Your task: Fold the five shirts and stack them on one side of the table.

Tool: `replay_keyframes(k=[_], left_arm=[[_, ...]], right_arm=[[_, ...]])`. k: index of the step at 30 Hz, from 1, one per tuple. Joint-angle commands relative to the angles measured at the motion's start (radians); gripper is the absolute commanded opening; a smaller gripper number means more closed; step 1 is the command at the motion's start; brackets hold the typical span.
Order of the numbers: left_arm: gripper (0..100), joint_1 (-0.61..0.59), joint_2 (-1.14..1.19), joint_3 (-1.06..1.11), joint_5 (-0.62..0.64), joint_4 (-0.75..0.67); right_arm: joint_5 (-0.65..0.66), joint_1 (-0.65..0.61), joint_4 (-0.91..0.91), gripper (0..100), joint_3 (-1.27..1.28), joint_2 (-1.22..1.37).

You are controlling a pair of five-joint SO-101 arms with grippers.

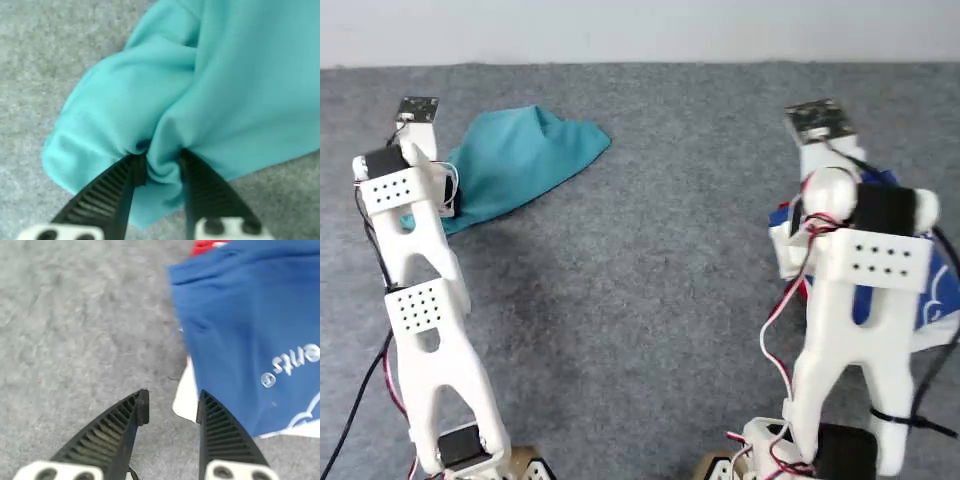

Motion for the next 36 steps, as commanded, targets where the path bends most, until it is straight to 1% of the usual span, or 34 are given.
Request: replay_keyframes(k=[1, 3, 8, 11, 14, 21, 25, 27, 33, 35, 36], left_arm=[[1, 0.003, -0.048, -0.027, -0.005, 0.017], [1, 0.003, -0.086, -0.027, -0.005, 0.055], [1, 0.009, -0.252, -0.019, -0.002, 0.054], [1, 0.044, -0.400, 0.031, -0.002, 0.054], [1, 0.112, -0.583, 0.173, -0.002, 0.054], [1, 0.318, -1.071, 0.651, -0.008, 0.052], [1, 0.419, -1.352, 0.871, -0.017, 0.051], [1, 0.468, -1.498, 0.958, -0.071, 0.051], [1, 0.675, -1.959, 1.181, -0.333, 0.048], [1, 0.675, -2.073, 1.260, -0.390, 0.043], [1, 0.647, -2.113, 1.310, -0.405, 0.032]], right_arm=[[0.015, -0.044, 0.038, 16.9, 0.000, -0.035], [0.015, -0.053, 0.038, 16.9, 0.000, -0.035], [0.015, -0.054, 0.038, 16.9, 0.002, -0.035], [0.015, -0.050, 0.039, 16.9, 0.002, -0.036], [0.015, -0.050, 0.039, 16.9, 0.002, -0.039], [0.015, -0.048, 0.039, 16.9, 0.003, -0.170], [0.014, -0.048, 0.038, 16.9, 0.005, -0.220], [0.014, -0.050, 0.036, 16.9, 0.021, -0.229], [0.015, -0.053, -0.013, 16.9, 0.121, -0.234], [0.015, -0.054, -0.013, 16.9, 0.121, -0.234], [0.015, -0.054, -0.013, 16.9, 0.121, -0.234]])
